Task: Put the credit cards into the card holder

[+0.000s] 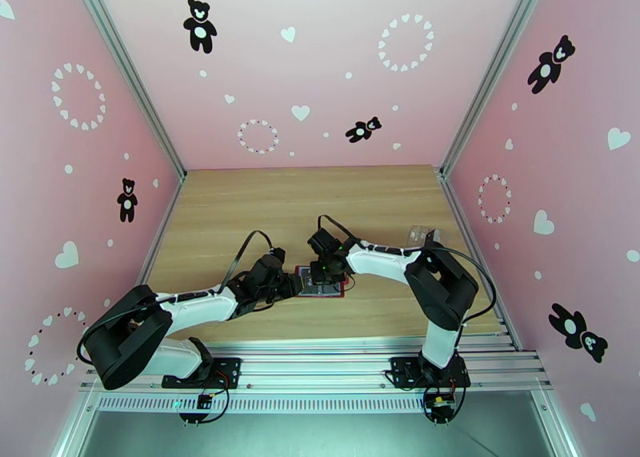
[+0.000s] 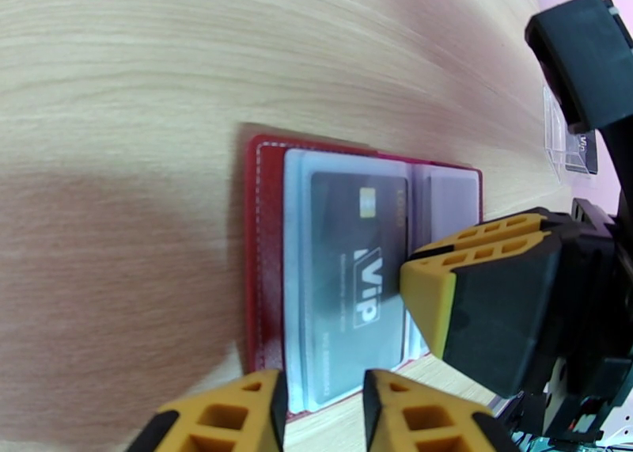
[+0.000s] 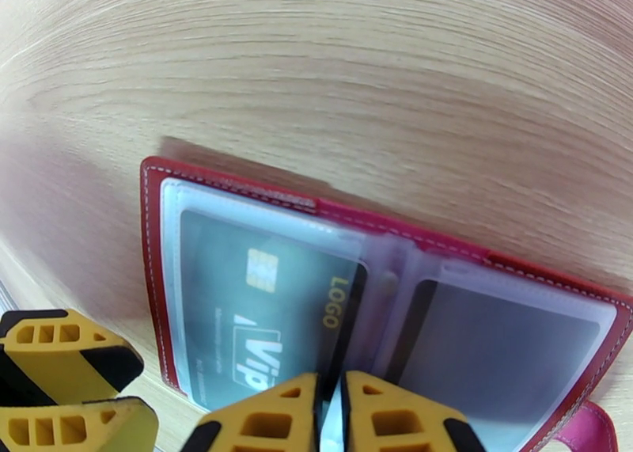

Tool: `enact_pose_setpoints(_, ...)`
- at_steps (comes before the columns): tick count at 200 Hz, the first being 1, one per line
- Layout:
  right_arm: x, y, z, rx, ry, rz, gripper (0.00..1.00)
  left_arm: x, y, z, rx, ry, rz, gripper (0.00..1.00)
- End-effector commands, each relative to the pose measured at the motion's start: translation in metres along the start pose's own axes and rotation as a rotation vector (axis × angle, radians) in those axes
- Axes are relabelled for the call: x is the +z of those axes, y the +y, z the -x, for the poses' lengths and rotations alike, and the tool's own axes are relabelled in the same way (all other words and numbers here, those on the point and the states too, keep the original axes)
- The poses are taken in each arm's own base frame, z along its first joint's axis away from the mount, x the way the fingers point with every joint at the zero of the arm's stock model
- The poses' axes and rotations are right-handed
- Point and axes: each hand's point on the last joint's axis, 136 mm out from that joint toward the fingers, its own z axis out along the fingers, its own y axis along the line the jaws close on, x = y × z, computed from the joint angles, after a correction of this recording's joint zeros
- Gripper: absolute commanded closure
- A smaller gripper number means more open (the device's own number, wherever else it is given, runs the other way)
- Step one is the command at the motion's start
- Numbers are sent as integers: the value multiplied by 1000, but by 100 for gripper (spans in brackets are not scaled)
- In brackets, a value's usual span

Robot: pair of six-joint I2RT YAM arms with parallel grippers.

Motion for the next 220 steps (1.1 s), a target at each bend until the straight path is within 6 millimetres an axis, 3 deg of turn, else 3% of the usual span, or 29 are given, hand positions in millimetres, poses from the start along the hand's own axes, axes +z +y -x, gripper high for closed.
enact_pose_setpoints(1, 2, -6, -4, -10, 19, -35, 85, 0, -1, -1, 19, -1, 7, 68)
enact_pose_setpoints(67, 7, -13, -8, -6, 29, -68, 87, 0, -1, -1, 21, -3, 0, 68)
enact_pose_setpoints(220, -12, -11, -4, -13, 2, -68, 87, -9, -11, 4, 33, -14, -15, 68)
